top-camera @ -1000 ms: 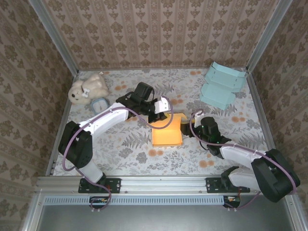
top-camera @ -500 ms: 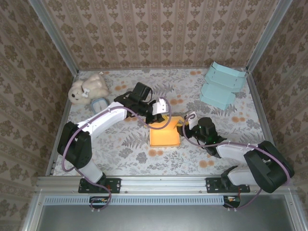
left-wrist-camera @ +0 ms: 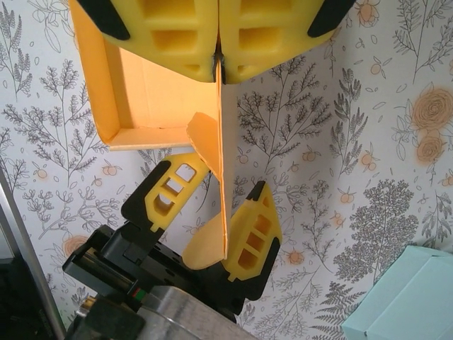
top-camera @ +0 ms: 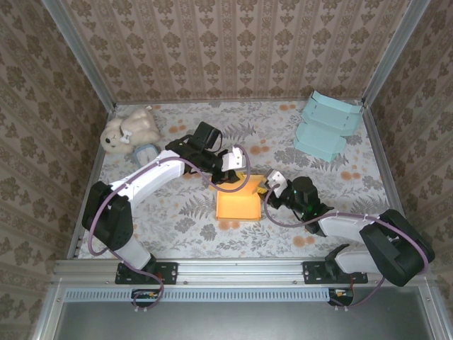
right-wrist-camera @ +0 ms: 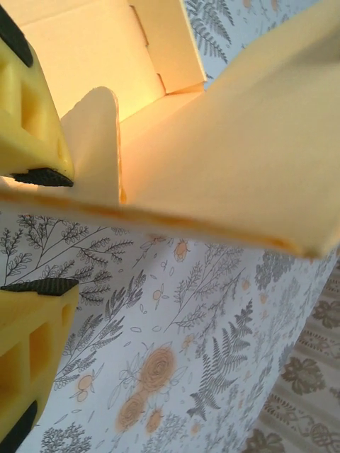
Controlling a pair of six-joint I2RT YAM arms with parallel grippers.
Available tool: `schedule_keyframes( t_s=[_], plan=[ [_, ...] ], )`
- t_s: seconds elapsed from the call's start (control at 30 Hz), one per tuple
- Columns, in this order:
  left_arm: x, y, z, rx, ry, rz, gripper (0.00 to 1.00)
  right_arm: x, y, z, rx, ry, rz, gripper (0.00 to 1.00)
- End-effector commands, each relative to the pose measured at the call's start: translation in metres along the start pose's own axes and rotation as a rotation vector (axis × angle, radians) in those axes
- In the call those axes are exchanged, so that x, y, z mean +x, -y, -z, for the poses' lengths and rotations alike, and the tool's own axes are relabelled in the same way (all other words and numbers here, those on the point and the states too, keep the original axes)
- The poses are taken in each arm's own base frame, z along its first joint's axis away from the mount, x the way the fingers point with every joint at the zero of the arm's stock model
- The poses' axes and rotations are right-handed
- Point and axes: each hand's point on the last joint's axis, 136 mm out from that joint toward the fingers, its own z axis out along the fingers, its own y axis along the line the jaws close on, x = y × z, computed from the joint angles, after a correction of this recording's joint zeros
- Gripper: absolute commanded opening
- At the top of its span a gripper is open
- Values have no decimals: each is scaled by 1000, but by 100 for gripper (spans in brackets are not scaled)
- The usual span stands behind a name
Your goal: Fold the paper box
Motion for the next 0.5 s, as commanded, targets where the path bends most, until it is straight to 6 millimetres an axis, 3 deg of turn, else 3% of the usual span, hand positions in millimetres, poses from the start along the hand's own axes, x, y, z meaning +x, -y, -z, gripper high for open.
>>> schedule_keyframes(
  t_s=[0.0,0.37,0.47],
  plan=[
    [-26,22,8,83,86,-53,2,-48,-18,2,-114,160,153,43],
    [-30,29,13,84,107,-74,3,-56,-27,19,-225,144,236,41],
    [-32,31,17,74,115,-84,3,-56,-31,24,-270,128,239,34]
  ],
)
